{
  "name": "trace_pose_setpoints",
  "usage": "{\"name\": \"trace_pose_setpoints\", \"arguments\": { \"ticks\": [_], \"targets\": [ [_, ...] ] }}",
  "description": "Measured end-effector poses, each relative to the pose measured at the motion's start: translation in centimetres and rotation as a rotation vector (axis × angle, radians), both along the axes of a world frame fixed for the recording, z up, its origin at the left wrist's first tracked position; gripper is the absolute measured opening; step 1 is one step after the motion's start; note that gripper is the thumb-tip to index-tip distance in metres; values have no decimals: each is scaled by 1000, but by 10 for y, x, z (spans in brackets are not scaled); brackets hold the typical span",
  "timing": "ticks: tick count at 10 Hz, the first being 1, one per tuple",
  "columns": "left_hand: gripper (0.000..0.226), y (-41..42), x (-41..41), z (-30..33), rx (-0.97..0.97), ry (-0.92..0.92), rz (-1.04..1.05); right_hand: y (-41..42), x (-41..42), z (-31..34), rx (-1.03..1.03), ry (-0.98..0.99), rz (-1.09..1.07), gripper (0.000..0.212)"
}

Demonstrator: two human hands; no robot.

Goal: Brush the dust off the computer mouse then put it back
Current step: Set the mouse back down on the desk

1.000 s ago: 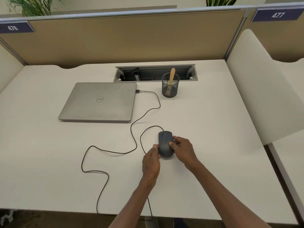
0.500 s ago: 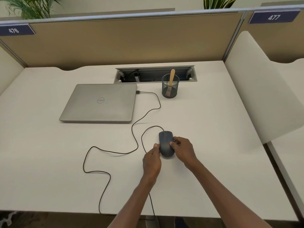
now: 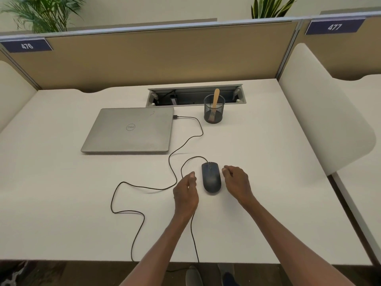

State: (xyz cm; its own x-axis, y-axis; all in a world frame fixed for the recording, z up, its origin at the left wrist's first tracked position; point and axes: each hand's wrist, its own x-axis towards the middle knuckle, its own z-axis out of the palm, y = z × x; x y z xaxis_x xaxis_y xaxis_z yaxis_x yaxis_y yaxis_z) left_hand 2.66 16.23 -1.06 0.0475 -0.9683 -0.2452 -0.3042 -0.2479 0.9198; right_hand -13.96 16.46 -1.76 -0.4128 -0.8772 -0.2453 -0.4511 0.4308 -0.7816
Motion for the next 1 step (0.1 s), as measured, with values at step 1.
{"name": "trace_pose_setpoints", "arguments": {
  "ticks": [1],
  "targets": [
    [35,-2,13,1,-172,-131,-88,7,0,3,-92,197,41,32]
  ]
}}
